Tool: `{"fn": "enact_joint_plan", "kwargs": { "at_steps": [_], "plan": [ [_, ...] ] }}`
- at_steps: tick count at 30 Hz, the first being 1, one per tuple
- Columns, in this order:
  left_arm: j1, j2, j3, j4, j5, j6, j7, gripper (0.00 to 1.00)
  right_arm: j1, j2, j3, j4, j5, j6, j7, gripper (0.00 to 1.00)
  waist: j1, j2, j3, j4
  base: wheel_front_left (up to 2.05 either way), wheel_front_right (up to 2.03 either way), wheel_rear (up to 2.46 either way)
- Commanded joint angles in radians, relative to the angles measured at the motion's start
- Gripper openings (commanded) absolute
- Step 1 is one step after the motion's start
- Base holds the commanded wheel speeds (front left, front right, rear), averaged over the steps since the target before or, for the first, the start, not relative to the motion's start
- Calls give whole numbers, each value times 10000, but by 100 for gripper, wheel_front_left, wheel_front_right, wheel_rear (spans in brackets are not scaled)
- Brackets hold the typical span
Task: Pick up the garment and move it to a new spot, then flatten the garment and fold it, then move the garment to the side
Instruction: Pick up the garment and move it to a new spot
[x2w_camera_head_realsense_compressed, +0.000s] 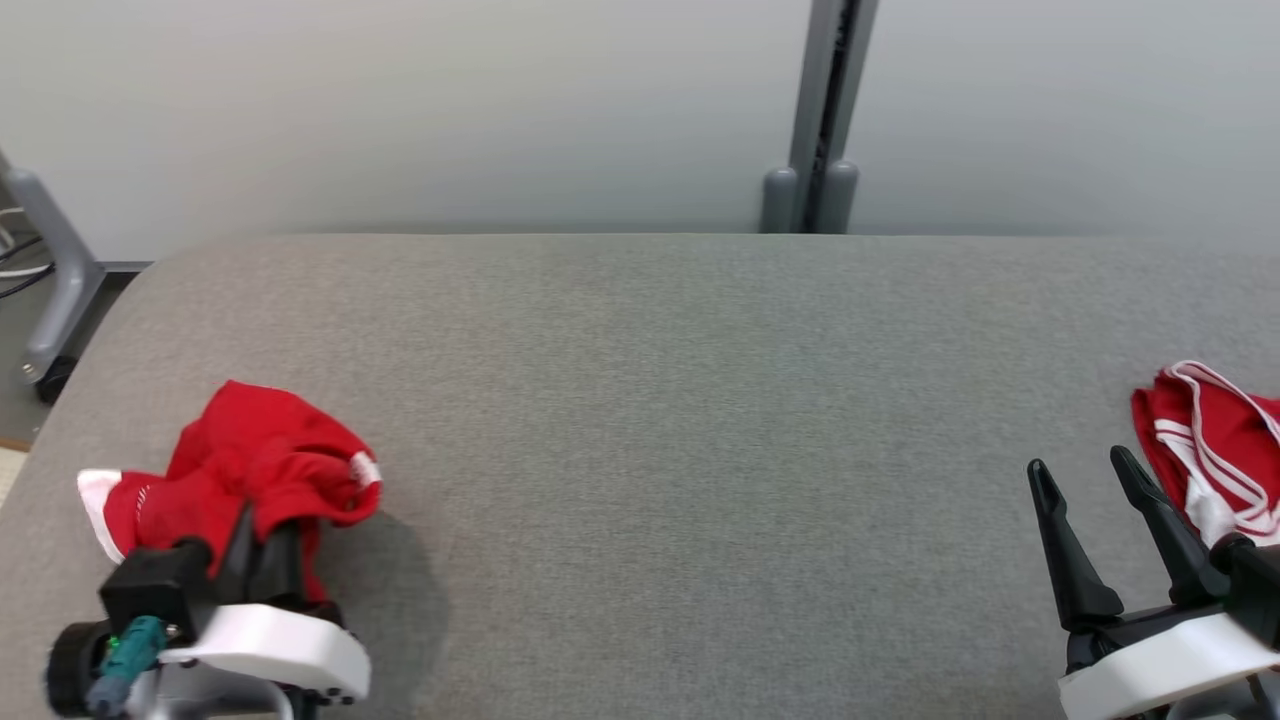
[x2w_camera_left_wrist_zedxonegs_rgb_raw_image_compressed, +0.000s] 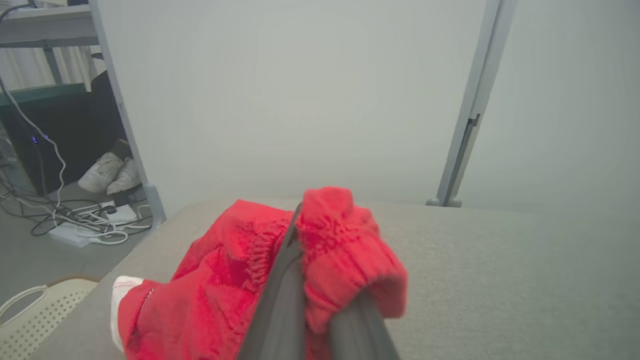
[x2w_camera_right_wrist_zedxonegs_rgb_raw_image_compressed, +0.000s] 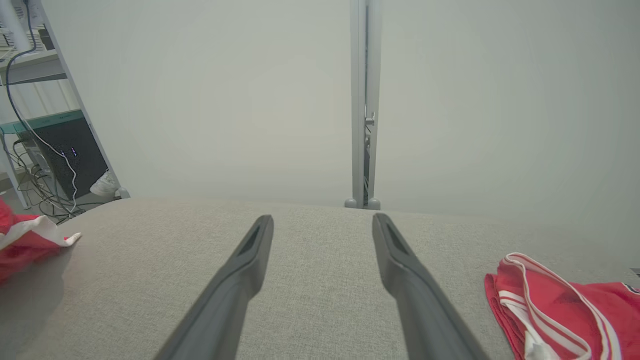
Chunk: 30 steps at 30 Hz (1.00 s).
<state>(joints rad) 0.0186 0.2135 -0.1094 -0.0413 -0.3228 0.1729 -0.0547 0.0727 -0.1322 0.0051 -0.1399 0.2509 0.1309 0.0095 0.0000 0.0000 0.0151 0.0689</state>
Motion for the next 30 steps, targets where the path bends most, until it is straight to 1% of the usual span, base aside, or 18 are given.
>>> {"fn": "enact_joint_plan", "kwargs": {
  "at_steps": [1,5,9,12,13,21,25,30],
  "plan": [
    [9,-9,-93,-90,56,-2,77,0,35,-28,-30,1,52,-2,-2,100,0,0,108,-255,0,0,0],
    [-457,-264,-591,-134,135,-136,226,0,-193,-37,37,22,138,-2,-56,100,0,0,393,-882,0,0,0],
    [-928,-512,-1109,158,114,-470,219,0,-382,-42,51,70,230,-2,-147,100,0,0,814,-1635,0,0,0],
    [-1671,-763,-1689,480,286,-810,241,0,-568,-39,5,82,306,-2,-253,100,0,0,1294,-2192,0,0,0],
    [-1671,-763,-1689,480,286,-810,241,0,-568,-39,5,82,306,-2,-253,100,0,0,1294,-2192,0,0,0],
    [-3918,-1310,-2992,1862,527,-1576,215,0,-1143,174,135,517,596,-2,-806,100,0,0,2594,-3672,0,0,0],
    [-4796,-1463,-3485,2554,578,-1792,202,0,-1408,301,297,896,798,0,-1179,100,0,0,3126,-4321,0,0,0],
    [-5452,-1524,-3827,3565,393,-1833,184,0,-1636,436,507,1479,1045,-2,-1606,100,0,0,3583,-4826,0,0,0]
  ]
}}
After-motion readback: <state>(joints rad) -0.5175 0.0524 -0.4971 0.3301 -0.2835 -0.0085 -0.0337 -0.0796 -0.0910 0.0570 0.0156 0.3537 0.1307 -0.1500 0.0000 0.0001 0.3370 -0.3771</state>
